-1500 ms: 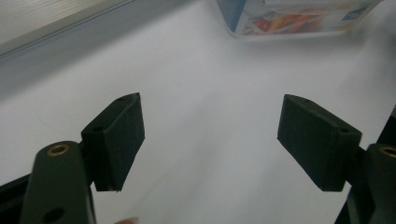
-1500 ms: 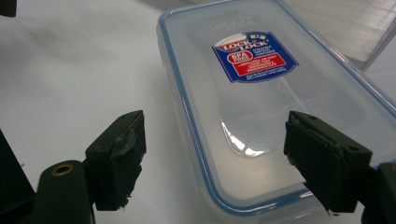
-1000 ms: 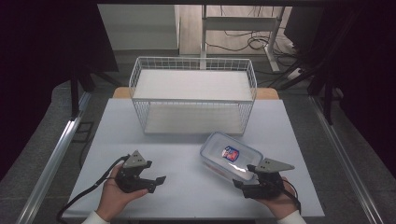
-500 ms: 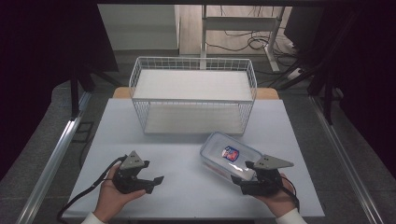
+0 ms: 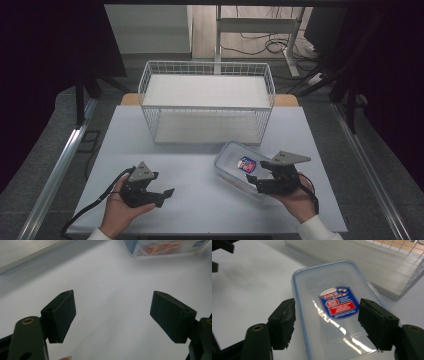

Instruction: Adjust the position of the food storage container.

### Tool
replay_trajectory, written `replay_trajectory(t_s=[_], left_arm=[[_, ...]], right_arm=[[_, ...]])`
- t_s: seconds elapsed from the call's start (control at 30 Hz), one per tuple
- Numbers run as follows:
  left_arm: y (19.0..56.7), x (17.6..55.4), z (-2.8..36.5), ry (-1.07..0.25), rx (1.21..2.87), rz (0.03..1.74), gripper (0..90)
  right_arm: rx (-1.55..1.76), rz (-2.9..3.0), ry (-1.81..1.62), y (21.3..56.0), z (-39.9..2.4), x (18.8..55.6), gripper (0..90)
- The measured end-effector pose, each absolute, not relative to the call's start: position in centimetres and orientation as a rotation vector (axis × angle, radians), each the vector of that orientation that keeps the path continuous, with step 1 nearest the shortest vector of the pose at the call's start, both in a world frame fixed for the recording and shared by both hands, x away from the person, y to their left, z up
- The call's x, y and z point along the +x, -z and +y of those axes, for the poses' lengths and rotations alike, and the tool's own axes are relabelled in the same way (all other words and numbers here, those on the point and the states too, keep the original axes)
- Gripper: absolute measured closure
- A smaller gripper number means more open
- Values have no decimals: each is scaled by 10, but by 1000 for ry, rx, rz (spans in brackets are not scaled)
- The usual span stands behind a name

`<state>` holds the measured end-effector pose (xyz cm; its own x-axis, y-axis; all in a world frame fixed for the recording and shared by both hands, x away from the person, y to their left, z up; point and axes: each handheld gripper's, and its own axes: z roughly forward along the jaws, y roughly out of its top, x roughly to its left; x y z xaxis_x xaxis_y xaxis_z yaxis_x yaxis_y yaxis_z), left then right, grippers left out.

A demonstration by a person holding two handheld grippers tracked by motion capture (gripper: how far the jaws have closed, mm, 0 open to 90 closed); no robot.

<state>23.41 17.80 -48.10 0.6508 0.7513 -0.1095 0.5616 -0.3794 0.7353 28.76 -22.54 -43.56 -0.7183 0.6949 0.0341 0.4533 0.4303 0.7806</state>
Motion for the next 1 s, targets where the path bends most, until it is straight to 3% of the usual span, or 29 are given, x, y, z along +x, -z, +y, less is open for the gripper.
replay_trajectory(t_s=[0.5, 0.87, 1.0], left_arm=[[484, 234, 178, -297, 2091, 1016, 208], [484, 234, 180, -284, 2083, 1023, 211], [482, 233, 181, -286, 2063, 1018, 217]], right_arm=[[1042, 2369, -1075, 431, -222, 349, 500], [1013, 2373, -995, 436, -230, 370, 805], [952, 2388, -947, 438, -228, 377, 860]])
